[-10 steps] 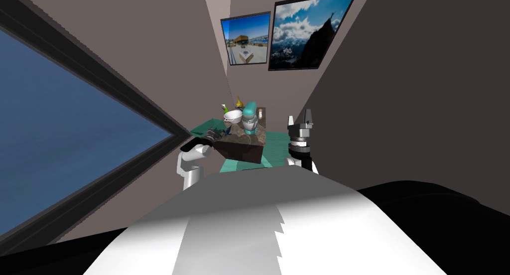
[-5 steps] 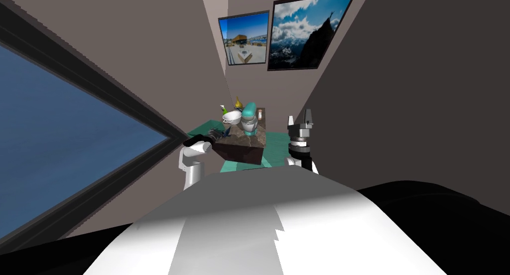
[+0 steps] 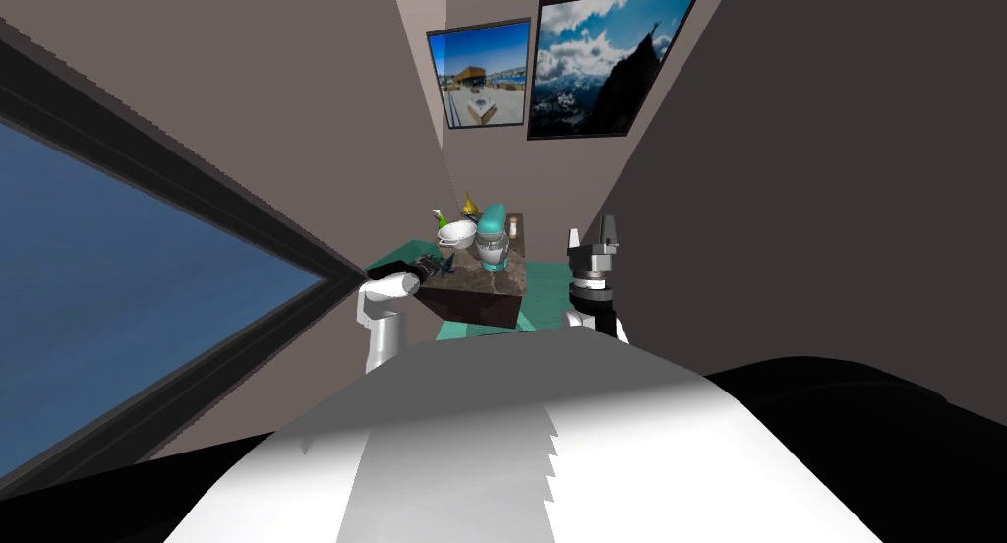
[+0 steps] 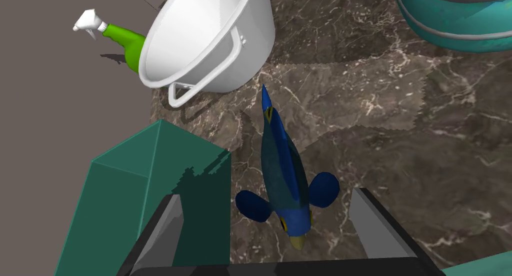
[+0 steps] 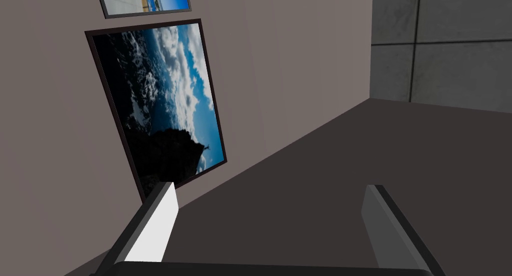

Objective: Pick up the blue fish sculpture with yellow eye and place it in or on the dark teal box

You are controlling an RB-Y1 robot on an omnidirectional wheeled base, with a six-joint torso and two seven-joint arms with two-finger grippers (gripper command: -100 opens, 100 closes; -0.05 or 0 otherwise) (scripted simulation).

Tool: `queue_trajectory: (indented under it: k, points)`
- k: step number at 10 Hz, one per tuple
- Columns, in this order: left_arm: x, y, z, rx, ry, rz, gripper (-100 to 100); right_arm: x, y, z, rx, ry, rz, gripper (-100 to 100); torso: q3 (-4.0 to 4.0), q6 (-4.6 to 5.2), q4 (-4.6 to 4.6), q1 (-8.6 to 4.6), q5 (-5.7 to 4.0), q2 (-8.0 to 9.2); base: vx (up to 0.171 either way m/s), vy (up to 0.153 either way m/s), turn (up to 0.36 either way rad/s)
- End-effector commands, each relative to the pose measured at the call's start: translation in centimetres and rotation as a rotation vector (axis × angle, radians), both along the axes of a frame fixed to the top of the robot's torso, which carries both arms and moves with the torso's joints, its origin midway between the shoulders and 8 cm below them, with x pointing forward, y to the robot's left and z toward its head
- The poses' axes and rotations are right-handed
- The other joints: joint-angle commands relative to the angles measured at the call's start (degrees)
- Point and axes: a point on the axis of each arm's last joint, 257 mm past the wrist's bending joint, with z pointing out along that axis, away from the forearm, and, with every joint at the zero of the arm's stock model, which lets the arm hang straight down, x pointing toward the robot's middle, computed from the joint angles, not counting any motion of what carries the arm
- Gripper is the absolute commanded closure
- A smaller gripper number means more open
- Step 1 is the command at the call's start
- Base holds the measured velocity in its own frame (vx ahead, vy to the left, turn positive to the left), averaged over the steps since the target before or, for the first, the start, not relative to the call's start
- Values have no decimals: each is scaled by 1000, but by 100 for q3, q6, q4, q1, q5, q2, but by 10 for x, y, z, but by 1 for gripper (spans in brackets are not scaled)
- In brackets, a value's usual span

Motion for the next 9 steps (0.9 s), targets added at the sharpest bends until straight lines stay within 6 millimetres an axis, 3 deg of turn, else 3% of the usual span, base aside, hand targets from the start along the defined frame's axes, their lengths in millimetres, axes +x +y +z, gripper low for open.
queue_trajectory:
  k: [1, 6, 7, 8, 9]
  points:
    - [1, -3, -11, -21, 52, -2, -100, 0, 0, 0, 0, 0, 0, 0, 0, 0, 0, 0, 0, 0, 82, 42, -35]
    - [-7, -10, -47, -66, 188, 0, -100, 0, 0, 0, 0, 0, 0, 0, 5, -1, 1, -5, 0, 10, 55, 22, -22]
    - [-3, -10, -40, -59, 166, -2, -100, 0, 0, 0, 0, 0, 0, 0, 6, -1, 2, -6, -1, 11, 18, 7, -4]
    - [-4, -11, -41, -61, 171, -1, 0, 0, 0, 0, 0, 0, 0, 0, 10, -2, 3, -9, -1, 19, 0, 0, 0]
    - [2, -9, -45, -62, 170, 3, -100, 0, 0, 0, 0, 0, 0, 0, 14, -2, 5, -11, -2, 26, 4, 0, -27]
